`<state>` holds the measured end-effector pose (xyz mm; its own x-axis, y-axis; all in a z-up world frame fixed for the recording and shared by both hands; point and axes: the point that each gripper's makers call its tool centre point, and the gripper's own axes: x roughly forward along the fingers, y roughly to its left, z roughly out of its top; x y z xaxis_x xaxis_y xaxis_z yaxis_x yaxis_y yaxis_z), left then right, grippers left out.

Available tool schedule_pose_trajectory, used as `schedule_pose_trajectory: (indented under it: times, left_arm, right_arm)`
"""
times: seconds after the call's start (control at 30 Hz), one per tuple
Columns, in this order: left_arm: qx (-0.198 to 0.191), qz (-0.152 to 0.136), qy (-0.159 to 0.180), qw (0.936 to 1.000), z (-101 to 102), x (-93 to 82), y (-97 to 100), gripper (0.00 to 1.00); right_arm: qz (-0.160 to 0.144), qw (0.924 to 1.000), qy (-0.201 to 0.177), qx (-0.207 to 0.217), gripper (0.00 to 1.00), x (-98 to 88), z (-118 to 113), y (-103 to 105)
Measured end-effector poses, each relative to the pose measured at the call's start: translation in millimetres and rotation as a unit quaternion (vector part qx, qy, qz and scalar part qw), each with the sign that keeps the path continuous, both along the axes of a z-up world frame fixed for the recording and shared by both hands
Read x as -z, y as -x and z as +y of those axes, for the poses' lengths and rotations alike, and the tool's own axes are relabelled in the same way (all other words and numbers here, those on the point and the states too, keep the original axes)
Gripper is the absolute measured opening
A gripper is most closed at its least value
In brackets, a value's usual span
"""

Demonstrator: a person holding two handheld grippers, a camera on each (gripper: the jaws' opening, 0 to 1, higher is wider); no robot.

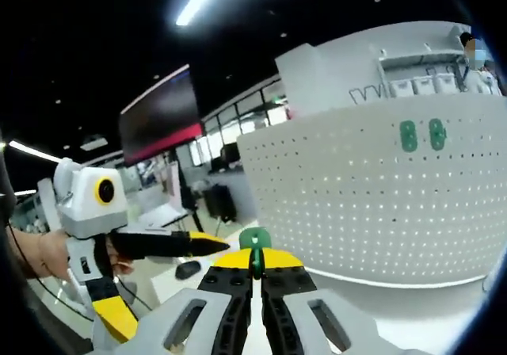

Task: Insert the hook assembly into the mounting plate slot until the hook locks in place.

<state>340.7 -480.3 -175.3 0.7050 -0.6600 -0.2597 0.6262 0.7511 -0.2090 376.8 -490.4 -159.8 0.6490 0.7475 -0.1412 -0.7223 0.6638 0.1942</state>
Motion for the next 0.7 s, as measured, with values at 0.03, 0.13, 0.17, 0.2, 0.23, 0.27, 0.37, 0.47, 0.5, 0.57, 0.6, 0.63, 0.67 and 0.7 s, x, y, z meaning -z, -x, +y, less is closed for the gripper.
schedule_pose_trajectory:
  times: [0.03,0.13,0.17,0.2,0.23,0.27,0.37,0.47,0.5,0.57,0.6,0.63,0.67,0.7]
  left_arm:
    - [-0.001,-0.001,-0.001,1.0000,0.6,-0.2,-0.5,1.00]
    - [-0.003,0.004,-0.002,1.0000,2.5,0.5,-1.4,0.99]
    - [-0.004,0.005,-0.002,1.0000,3.2,0.9,-1.8,0.99]
    - [-0.005,0.004,-0.002,1.0000,4.0,0.9,-2.4,0.99]
    - [-0.007,0.005,-0.002,1.0000,4.7,1.0,-2.7,0.98]
    - [-0.009,0.005,-0.002,0.9999,5.6,1.1,-3.4,0.98]
    - [-0.008,0.007,-0.006,0.9999,5.9,2.9,-3.7,0.98]
    - [-0.006,0.006,-0.012,0.9999,5.9,4.1,-3.8,0.98]
    - [-0.006,0.006,-0.012,0.9999,5.9,4.1,-3.7,0.98]
    - [-0.007,0.006,-0.011,0.9999,6.3,4.0,-4.0,0.98]
    - [-0.007,0.007,-0.011,0.9999,6.6,4.0,-4.2,0.98]
    - [-0.007,0.007,-0.010,0.9999,6.9,3.9,-4.3,0.98]
    - [-0.008,0.008,-0.010,0.9999,7.6,4.0,-4.5,0.97]
    - [-0.009,0.008,-0.009,0.9999,8.2,3.9,-4.8,0.97]
  right_arm:
    - [-0.003,1.0000,0.001,0.004,0.00,-0.3,-1.2,-1.9]
    - [-0.014,0.9997,0.002,0.019,0.00,-2.3,-6.0,-10.2]
    - [-0.015,0.9996,0.002,0.024,0.00,-2.2,-7.7,-13.0]
    - [-0.015,0.9994,0.002,0.031,0.00,-1.9,-10.4,-17.4]
    - [-0.018,0.9992,0.003,0.037,0.00,-2.2,-12.8,-20.6]
    - [-0.024,0.9985,0.007,0.048,0.00,-2.9,-16.6,-25.0]
    - [-0.043,0.9964,0.013,0.071,0.00,-5.3,-24.8,-34.6]
    - [-0.048,0.9945,0.012,0.092,0.00,-5.8,-31.1,-41.5]
    - [-0.051,0.9937,0.015,0.099,0.00,-5.8,-33.5,-44.3]
    - [-0.055,0.9922,0.016,0.111,0.00,-6.4,-38.2,-49.8]
    - [-0.056,0.9917,0.016,0.115,0.00,-6.4,-40.4,-52.6]
    - [-0.057,0.9910,0.016,0.120,0.00,-6.6,-43.3,-55.5]
    - [-0.061,0.9893,0.018,0.131,0.00,-7.1,-48.7,-60.5]
    - [-0.060,0.9888,0.019,0.136,0.00,-6.9,-51.8,-63.7]
